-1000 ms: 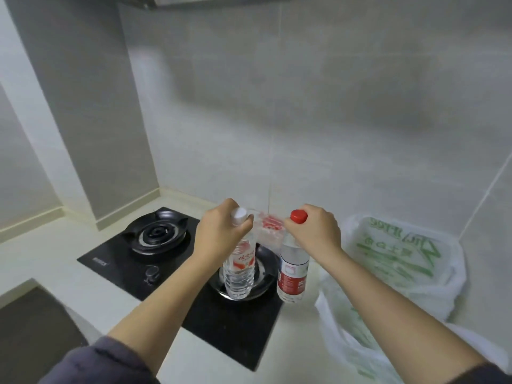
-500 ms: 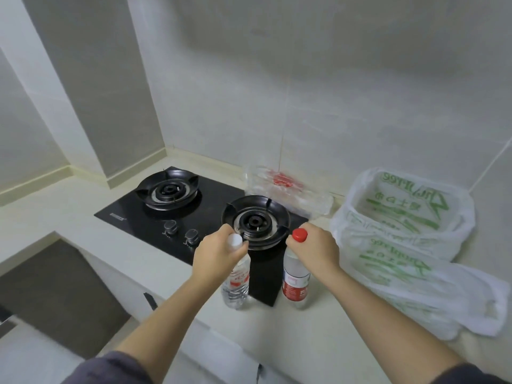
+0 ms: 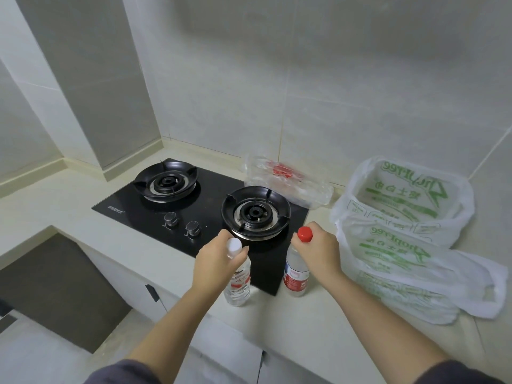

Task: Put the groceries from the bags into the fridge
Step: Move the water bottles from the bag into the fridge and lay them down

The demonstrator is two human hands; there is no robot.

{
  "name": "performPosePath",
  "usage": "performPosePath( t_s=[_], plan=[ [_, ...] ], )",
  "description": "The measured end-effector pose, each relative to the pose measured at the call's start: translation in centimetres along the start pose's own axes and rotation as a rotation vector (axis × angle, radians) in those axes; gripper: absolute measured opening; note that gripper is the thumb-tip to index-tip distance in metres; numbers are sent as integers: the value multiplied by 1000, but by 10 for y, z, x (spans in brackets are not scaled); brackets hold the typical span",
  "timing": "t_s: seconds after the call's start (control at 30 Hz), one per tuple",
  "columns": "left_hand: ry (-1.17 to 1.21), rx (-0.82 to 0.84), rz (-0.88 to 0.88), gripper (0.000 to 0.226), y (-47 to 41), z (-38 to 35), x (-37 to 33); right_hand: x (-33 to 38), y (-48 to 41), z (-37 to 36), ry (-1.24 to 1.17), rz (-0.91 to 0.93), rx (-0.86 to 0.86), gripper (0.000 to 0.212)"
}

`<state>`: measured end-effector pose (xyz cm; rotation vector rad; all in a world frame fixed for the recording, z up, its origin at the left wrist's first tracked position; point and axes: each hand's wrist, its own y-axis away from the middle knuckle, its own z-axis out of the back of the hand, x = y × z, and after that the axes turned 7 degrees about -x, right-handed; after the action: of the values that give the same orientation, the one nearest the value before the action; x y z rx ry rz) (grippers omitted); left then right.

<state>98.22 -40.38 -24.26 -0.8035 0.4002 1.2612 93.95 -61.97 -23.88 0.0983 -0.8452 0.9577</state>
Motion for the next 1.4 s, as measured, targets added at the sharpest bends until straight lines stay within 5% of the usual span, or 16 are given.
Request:
performPosePath(
  t_s=[0.43,0.63,0.97,1.27,1.4],
  plan=[
    [126,-120,-5,28,7,-12,10,-19,8,-4,-19,51,-59,26],
    [445,121,167,71,37,-23,40,-52,25,-29,-441,-210,224,80],
    [370,221,228,63,50,-48,55,-83,41,-57,-459,-265,199,47],
    [401,159,296,71,55,-81,68,-117,47,-94,-450,-264,189,51],
    [396,125,335,77,59,-94,79,-117,50,-105,-476,-228,97,75]
  ],
)
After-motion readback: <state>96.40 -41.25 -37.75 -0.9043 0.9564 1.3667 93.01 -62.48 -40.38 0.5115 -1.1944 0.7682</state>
